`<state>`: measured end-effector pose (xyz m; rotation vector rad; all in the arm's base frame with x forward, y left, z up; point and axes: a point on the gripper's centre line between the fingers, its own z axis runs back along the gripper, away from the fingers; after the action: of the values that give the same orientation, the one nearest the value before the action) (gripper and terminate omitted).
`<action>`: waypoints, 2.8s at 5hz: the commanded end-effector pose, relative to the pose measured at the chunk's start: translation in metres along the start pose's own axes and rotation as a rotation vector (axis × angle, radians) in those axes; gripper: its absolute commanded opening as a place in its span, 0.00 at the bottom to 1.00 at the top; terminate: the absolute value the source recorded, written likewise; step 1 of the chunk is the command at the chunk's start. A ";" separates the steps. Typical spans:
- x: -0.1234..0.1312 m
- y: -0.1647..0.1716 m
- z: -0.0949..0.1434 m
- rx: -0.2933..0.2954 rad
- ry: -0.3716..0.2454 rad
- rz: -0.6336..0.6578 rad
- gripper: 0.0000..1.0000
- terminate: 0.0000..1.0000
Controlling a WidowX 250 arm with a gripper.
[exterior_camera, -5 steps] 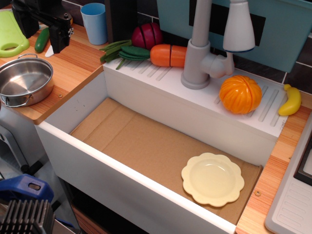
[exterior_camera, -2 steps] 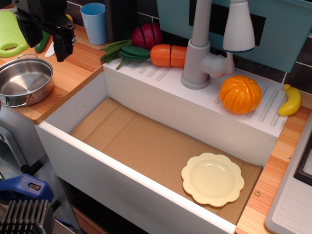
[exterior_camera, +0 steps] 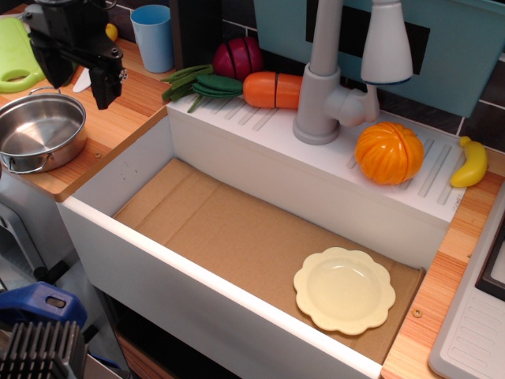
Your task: Put pot or pan in sink
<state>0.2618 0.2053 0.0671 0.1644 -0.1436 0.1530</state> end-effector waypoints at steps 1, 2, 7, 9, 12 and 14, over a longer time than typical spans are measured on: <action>-0.003 0.010 -0.006 -0.003 0.001 0.016 1.00 0.00; -0.005 0.012 -0.012 -0.005 0.001 0.024 1.00 0.00; -0.014 0.006 -0.042 -0.057 0.002 0.071 0.00 0.00; -0.016 -0.011 -0.039 -0.044 -0.046 0.064 0.00 0.00; 0.002 -0.074 0.007 0.040 -0.071 0.128 0.00 0.00; 0.008 -0.116 -0.006 -0.024 -0.112 0.198 0.00 0.00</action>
<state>0.2843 0.0874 0.0296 0.1002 -0.2404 0.3665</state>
